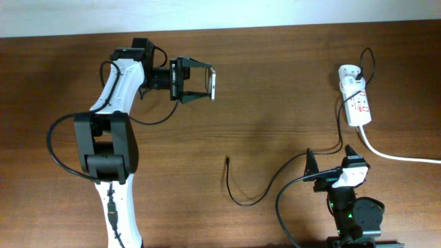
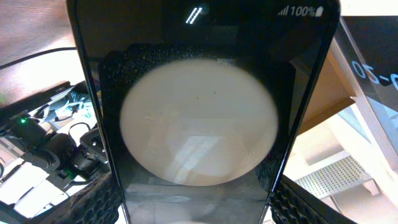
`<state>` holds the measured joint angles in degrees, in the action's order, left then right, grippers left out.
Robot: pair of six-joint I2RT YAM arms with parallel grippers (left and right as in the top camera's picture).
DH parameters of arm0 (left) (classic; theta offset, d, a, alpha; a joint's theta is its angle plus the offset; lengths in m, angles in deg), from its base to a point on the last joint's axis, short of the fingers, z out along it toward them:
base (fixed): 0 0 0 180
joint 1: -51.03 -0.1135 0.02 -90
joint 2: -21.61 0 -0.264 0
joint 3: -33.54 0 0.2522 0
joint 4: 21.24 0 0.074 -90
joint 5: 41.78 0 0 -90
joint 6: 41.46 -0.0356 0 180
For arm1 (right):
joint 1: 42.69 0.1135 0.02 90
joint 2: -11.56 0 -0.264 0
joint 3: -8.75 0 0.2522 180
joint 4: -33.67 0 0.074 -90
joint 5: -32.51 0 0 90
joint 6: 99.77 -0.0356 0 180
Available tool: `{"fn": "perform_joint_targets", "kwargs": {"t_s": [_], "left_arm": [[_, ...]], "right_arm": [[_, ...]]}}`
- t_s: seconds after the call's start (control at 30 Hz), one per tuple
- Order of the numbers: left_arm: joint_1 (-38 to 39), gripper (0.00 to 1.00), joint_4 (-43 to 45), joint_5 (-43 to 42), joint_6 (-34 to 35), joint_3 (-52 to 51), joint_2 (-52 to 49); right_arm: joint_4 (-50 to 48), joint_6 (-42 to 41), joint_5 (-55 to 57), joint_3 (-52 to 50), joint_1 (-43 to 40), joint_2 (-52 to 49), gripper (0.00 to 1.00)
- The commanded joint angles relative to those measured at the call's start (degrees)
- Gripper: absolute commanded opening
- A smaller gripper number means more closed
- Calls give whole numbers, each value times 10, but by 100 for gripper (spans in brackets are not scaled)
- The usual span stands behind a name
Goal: Plug charger to phone and switch on socket
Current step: 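Lift the phone with the left gripper and tilt it upright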
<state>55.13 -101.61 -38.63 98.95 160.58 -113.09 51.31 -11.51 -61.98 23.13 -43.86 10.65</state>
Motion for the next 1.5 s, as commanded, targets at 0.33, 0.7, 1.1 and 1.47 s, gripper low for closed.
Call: {"fn": "perform_joint_targets", "kwargs": {"t_s": [0.33,0.7,1.1,1.47], "left_arm": [[-3,0,-1,-33,3,16,-5],[-3,0,-1,-33,3,16,-5],[-3,0,6,-17,-164,16,-5],[-3,0,16,14,-244,16,-5]], "right_arm": [[3,-7,3,-3,5,4,99],[3,-7,2,-3,5,4,99],[3,-7,3,-3,5,4,99],[2,-7,3,-3,4,4,99]]}}
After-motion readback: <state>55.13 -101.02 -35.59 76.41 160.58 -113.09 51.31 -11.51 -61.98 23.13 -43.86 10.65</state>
